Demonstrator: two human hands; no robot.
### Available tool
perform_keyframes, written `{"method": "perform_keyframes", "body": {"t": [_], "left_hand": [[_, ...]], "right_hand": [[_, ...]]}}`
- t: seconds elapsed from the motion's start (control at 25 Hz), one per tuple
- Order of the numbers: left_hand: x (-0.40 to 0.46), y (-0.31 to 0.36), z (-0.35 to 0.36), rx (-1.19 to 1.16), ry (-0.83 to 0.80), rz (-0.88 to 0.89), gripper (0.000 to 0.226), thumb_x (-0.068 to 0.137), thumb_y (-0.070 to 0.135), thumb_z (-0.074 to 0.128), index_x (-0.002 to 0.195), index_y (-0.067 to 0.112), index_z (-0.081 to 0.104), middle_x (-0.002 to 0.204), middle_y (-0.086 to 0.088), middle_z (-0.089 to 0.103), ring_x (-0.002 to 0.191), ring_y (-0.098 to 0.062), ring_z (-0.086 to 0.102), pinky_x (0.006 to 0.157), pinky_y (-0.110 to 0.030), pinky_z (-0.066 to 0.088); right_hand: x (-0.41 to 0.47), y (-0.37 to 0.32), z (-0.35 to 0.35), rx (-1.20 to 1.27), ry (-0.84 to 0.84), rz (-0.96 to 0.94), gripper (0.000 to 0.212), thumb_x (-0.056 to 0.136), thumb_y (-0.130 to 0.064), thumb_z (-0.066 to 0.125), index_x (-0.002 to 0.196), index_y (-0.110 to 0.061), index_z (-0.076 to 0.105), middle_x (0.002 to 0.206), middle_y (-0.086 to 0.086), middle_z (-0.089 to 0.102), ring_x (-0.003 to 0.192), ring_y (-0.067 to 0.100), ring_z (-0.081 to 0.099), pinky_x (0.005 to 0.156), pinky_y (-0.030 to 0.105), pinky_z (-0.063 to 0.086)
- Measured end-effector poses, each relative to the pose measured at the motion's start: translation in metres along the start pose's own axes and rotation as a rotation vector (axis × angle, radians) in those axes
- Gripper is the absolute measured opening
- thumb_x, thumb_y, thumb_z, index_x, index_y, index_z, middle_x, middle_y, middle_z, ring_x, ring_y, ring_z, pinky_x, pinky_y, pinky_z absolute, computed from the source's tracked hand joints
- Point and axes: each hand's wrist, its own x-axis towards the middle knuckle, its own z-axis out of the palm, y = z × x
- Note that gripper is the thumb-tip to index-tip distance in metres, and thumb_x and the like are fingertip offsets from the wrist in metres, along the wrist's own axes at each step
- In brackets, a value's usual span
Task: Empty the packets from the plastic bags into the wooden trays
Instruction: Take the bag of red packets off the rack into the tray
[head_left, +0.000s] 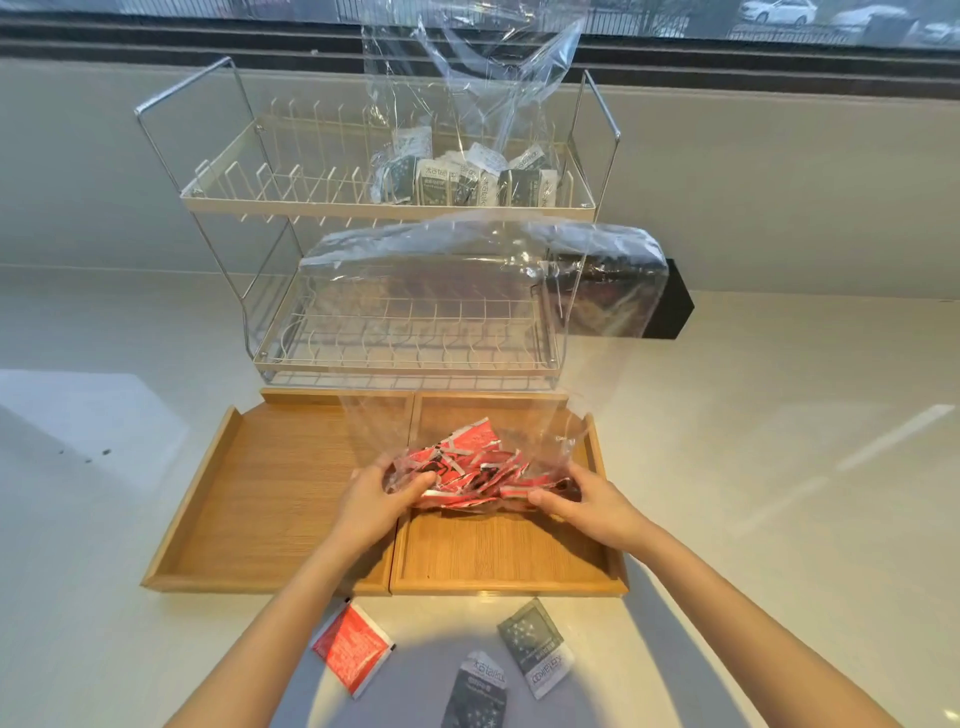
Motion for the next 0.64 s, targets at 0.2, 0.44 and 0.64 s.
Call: {"method": "perform_keyframes", "body": {"t": [0.2,0.44,0.64], "left_hand": [[-0.025,0.003,0.001,0.136,0.137,0.046,0.039,0.081,0.049,0.051,0.082,0.012,0.062,0.082,-0.013,0.07,0.079,-0.03,0.064,0.062,-0.036,0.044],[-0.058,0.008,-0.004,0.06,0.059,-0.053,0.053,0.083,0.053,0.041,0.104,0.01,0.062,0.1,-0.013,0.069,0.093,-0.028,0.062,0.084,-0.037,0.046],[-0.085,0.019,-0.01,-0.167,-0.226,-0.154,0.045,0.078,0.049,0.051,0.115,0.024,0.049,0.104,0.002,0.065,0.088,-0.02,0.067,0.081,-0.038,0.055]], "right_hand": [[-0.013,-0.007,0.014,0.008,0.19,0.007,0.02,0.088,-0.043,0.049,0.091,-0.024,0.053,0.072,-0.017,0.06,0.06,-0.009,0.06,0.051,0.007,0.044],[-0.049,-0.001,0.022,0.063,0.237,0.058,0.022,0.088,-0.044,0.049,0.084,-0.023,0.056,0.071,-0.013,0.063,0.06,-0.004,0.061,0.049,0.007,0.042],[-0.063,-0.006,0.017,0.125,0.342,0.138,0.032,0.089,-0.04,0.047,0.086,-0.014,0.065,0.084,0.007,0.071,0.08,0.021,0.067,0.078,0.033,0.053]]}}
